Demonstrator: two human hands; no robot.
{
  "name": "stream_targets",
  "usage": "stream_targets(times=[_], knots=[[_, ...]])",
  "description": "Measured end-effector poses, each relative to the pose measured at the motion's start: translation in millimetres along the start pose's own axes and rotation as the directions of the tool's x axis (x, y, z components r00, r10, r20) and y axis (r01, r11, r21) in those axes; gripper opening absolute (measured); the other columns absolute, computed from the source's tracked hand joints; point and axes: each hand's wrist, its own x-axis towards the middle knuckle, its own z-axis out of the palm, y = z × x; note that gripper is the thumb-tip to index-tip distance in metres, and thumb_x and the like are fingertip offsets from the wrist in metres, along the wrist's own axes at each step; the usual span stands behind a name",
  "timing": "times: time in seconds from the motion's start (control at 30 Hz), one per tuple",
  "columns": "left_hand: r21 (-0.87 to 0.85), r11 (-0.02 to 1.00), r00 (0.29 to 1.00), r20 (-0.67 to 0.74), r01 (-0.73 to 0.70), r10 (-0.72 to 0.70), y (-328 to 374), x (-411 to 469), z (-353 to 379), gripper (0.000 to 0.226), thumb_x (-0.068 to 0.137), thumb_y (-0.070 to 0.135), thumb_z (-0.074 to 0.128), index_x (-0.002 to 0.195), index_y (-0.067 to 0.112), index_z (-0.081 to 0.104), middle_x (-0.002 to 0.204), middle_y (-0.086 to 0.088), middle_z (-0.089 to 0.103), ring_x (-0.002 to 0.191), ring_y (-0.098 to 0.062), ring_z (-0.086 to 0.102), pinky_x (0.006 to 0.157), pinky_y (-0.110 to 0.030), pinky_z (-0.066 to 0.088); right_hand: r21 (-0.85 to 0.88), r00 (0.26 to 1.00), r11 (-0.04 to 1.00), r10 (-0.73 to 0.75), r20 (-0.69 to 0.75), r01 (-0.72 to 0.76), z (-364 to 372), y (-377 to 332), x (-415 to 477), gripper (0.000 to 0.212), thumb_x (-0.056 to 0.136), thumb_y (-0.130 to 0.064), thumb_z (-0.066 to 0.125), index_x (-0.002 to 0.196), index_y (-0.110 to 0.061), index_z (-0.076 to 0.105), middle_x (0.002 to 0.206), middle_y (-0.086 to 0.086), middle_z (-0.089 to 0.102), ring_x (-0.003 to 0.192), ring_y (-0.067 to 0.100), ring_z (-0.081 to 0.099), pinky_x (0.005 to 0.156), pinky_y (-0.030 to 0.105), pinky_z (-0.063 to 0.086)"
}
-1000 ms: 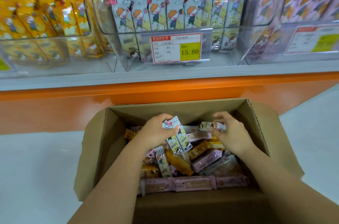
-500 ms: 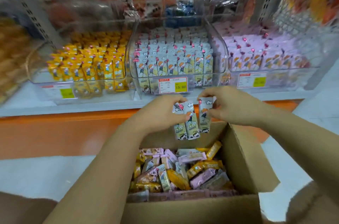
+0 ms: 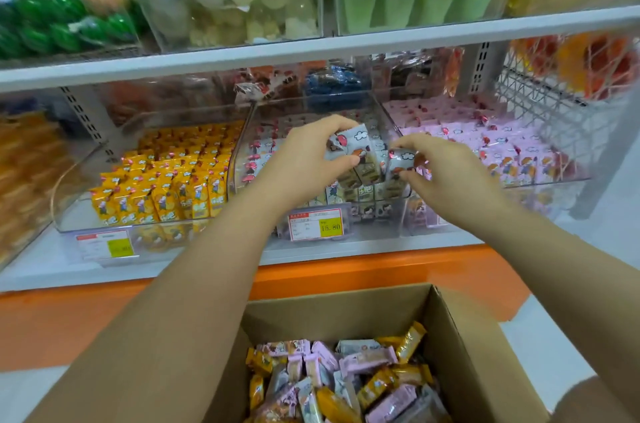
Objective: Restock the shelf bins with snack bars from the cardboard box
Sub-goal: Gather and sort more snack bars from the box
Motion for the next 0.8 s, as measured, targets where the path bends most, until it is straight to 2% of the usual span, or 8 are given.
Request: stream_targets(times=[0.1, 0.23, 0.33, 0.43, 0.53, 0.6, 0.67, 0.8], knots=[[0.039, 0.998, 0.996, 0.084, 0.040, -0.043, -13.6, 12.1, 15.6, 0.049, 0.091, 0.029, 0.061, 0.137, 0.025, 0.046, 0.143, 0.006, 0.047, 0.131, -0.012, 0.041, 0.096, -0.019, 0.029, -0.043, 0.999, 0.998, 0.036, 0.033, -0.034, 5.5, 6.5, 8.6, 0.041, 0.093, -0.015, 0.057, 0.132, -0.023, 0.050, 0.130, 0.001, 0.058, 0.113, 0.022, 0.053, 0.092, 0.036, 0.042], [0.059, 0.996, 0.985, 0.150, 0.070, -0.079, -26.7, 24.6, 27.0, 0.054, 0.091, 0.032, 0.061, 0.141, 0.025, 0.041, 0.146, 0.004, 0.043, 0.132, -0.015, 0.040, 0.103, -0.026, 0.031, -0.067, 0.996, 0.996, 0.060, 0.061, -0.056, 11.8, 9.2, 19.3, 0.041, 0.093, -0.015, 0.057, 0.132, -0.026, 0.051, 0.130, 0.007, 0.055, 0.113, 0.026, 0.053, 0.093, 0.038, 0.042], [0.075, 0.995, 0.975, 0.207, 0.064, -0.078, -30.3, 35.3, 33.4, 0.053, 0.091, 0.032, 0.062, 0.140, 0.024, 0.043, 0.143, 0.002, 0.047, 0.127, -0.019, 0.046, 0.098, -0.026, 0.035, -0.117, 0.996, 0.992, 0.051, 0.068, -0.043, 20.6, 10.3, 24.1, 0.041, 0.091, -0.017, 0.060, 0.129, -0.030, 0.052, 0.116, 0.010, 0.050, 0.103, 0.029, 0.053, 0.089, 0.036, 0.042], [0.156, 0.987, 0.958, 0.277, 0.028, -0.071, -28.9, 45.1, 40.3, 0.055, 0.091, 0.030, 0.063, 0.141, 0.021, 0.042, 0.147, 0.001, 0.043, 0.132, -0.017, 0.041, 0.102, -0.025, 0.032, -0.202, 1.000, 0.979, 0.010, 0.003, -0.009, 27.7, 13.2, 26.3, 0.040, 0.087, -0.013, 0.064, 0.125, -0.027, 0.058, 0.107, 0.006, 0.047, 0.107, 0.031, 0.044, 0.091, 0.037, 0.038], [0.211, 0.978, 0.953, 0.294, 0.010, -0.073, -28.7, 52.7, 45.2, 0.057, 0.090, 0.031, 0.064, 0.141, 0.020, 0.042, 0.144, -0.001, 0.046, 0.130, -0.019, 0.043, 0.102, -0.028, 0.034, -0.331, 0.985, 0.941, -0.118, -0.126, 0.071, 34.9, 18.4, 29.9, 0.039, 0.068, 0.000, 0.080, 0.103, -0.014, 0.072, 0.089, 0.002, 0.063, 0.095, 0.034, 0.050, 0.078, 0.040, 0.039], [0.253, 0.968, 0.952, 0.295, 0.000, -0.077, -31.3, 55.3, 49.1, 0.058, 0.088, 0.034, 0.065, 0.140, 0.023, 0.043, 0.140, 0.000, 0.051, 0.126, -0.021, 0.047, 0.101, -0.031, 0.038, -0.401, 0.968, 0.913, -0.162, -0.193, 0.073, 43.7, 25.5, 33.7, 0.041, 0.051, 0.001, 0.087, 0.087, -0.014, 0.075, 0.079, 0.002, 0.069, 0.083, 0.034, 0.056, 0.072, 0.039, 0.042], [0.278, 0.960, 0.949, 0.299, 0.010, -0.096, -35.6, 55.1, 54.1, 0.060, 0.087, 0.038, 0.066, 0.141, 0.025, 0.043, 0.139, 0.001, 0.052, 0.126, -0.022, 0.047, 0.104, -0.036, 0.038, -0.410, 0.965, 0.909, -0.167, -0.203, 0.071, 50.4, 27.3, 35.5, 0.042, 0.047, 0.000, 0.088, 0.083, -0.015, 0.074, 0.075, 0.001, 0.069, 0.079, 0.032, 0.056, 0.072, 0.038, 0.041], [0.349, 0.937, 0.948, 0.300, -0.011, -0.101, -44.9, 51.7, 63.6, 0.056, 0.087, 0.045, 0.062, 0.137, 0.028, 0.046, 0.136, 0.001, 0.054, 0.125, -0.023, 0.046, 0.104, -0.037, 0.027, -0.361, 0.966, 0.929, -0.164, -0.201, 0.083, 54.9, 27.9, 35.2, 0.037, 0.050, 0.000, 0.087, 0.078, -0.014, 0.069, 0.070, 0.001, 0.068, 0.079, 0.032, 0.054, 0.072, 0.041, 0.043]])
